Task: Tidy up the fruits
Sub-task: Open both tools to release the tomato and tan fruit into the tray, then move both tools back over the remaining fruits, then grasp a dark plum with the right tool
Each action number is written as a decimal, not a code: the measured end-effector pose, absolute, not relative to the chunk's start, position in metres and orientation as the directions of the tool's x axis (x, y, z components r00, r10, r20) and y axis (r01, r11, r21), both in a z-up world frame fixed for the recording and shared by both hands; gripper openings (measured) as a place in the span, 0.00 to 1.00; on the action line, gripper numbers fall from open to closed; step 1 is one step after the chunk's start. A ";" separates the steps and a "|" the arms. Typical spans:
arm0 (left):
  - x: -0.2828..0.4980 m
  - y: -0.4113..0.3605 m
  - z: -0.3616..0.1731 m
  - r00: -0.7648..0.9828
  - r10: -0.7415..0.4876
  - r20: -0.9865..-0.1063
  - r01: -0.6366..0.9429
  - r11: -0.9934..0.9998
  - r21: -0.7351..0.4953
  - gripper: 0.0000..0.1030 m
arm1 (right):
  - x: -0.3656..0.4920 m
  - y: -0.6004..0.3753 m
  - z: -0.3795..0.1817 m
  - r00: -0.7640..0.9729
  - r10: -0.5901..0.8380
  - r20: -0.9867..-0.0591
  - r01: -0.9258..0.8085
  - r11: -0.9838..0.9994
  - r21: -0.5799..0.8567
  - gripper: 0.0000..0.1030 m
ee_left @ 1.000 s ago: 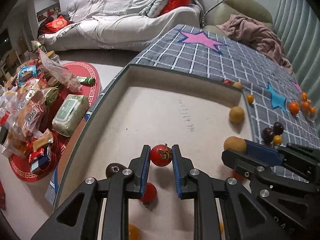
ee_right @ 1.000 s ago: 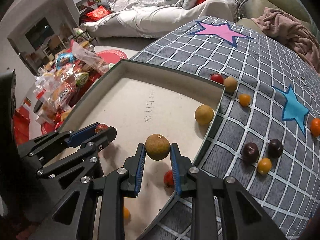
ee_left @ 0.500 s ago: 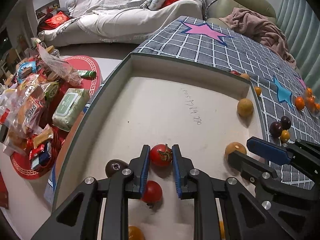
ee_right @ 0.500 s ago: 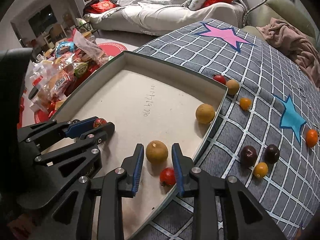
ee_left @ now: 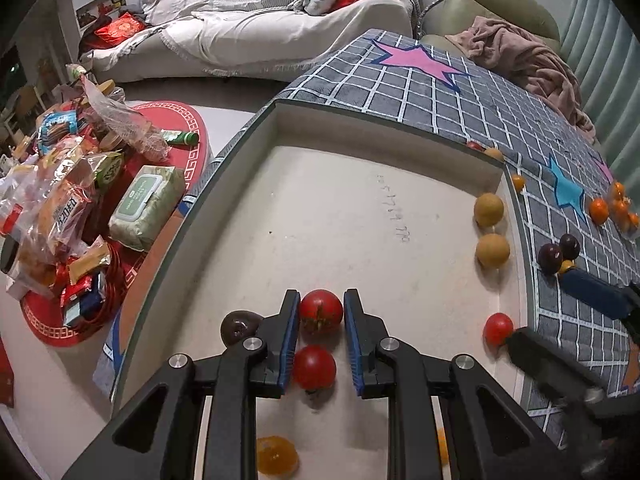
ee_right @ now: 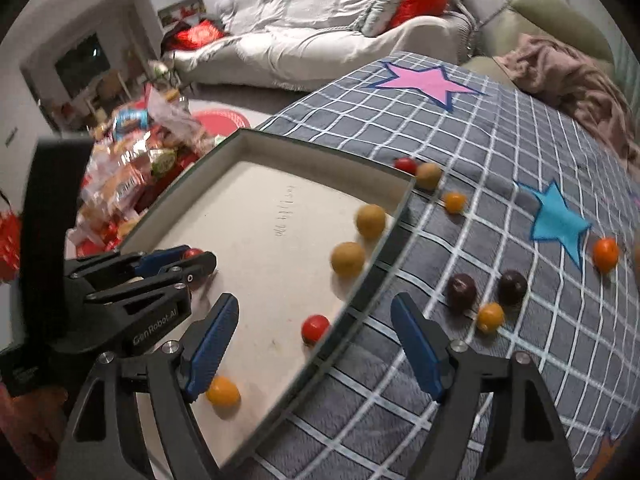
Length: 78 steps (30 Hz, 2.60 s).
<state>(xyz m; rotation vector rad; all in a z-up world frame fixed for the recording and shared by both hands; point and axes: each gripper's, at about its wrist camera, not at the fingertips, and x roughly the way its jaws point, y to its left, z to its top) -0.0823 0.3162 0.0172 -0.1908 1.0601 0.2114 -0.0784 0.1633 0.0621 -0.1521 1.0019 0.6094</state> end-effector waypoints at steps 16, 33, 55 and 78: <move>-0.079 0.296 0.022 0.507 0.118 -0.854 -0.230 0.973 -0.002 0.79 | -0.049 0.036 0.034 0.444 0.300 -0.844 -0.275 0.942 0.191 0.79; -0.078 0.233 0.055 0.588 0.070 -0.806 -0.097 0.995 0.016 0.80 | -0.022 0.015 0.029 0.477 0.309 -0.823 -0.230 0.948 0.222 0.79; -0.065 0.156 0.051 0.581 0.034 -0.813 0.054 0.995 0.079 0.80 | 0.005 0.047 0.020 0.453 0.347 -0.821 -0.322 0.923 0.212 0.30; -0.025 0.099 0.006 0.525 -0.054 -0.849 0.103 0.995 0.000 0.61 | -0.066 -0.078 0.021 0.527 0.312 -0.790 -0.128 0.949 0.289 0.30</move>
